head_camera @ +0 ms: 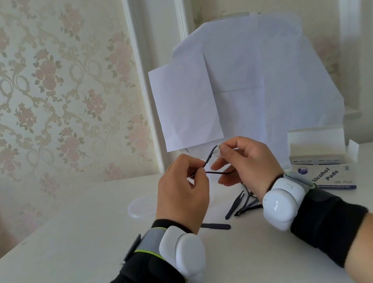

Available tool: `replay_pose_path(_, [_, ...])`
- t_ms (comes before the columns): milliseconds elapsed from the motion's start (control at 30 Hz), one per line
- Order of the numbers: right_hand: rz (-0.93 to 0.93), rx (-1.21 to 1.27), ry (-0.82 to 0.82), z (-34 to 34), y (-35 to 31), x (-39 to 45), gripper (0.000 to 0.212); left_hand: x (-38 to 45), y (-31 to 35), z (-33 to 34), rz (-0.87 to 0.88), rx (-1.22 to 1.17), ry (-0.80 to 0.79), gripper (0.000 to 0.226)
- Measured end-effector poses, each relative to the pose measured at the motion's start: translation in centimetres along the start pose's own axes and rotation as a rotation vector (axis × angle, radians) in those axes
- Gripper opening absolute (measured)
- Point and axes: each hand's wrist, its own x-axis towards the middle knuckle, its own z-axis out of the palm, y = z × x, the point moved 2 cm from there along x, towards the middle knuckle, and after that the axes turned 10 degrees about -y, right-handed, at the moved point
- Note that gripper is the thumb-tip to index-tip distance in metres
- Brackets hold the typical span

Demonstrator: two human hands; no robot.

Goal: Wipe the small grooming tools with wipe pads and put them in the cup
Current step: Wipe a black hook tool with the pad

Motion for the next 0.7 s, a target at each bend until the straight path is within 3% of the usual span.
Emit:
replay_pose_path(300, [-0.029, 0.026, 0.105, -0.83, 0.16, 0.3, 0.013, -0.08, 0.12, -0.15, -0.064, -0.06, -0.025, 0.017])
replay_pose_path(467, [0.075, 0.133, -0.018, -0.49, 0.31, 0.25, 0.011, -0.05, -0.06, -0.22, -0.087, -0.072, -0.012, 0.014])
replay_pose_path(700, [0.169, 0.371, -0.051, -0.22, 0.96, 0.47, 0.009, 0.0, 0.11, -0.32, -0.098, -0.225, 0.071, 0.014])
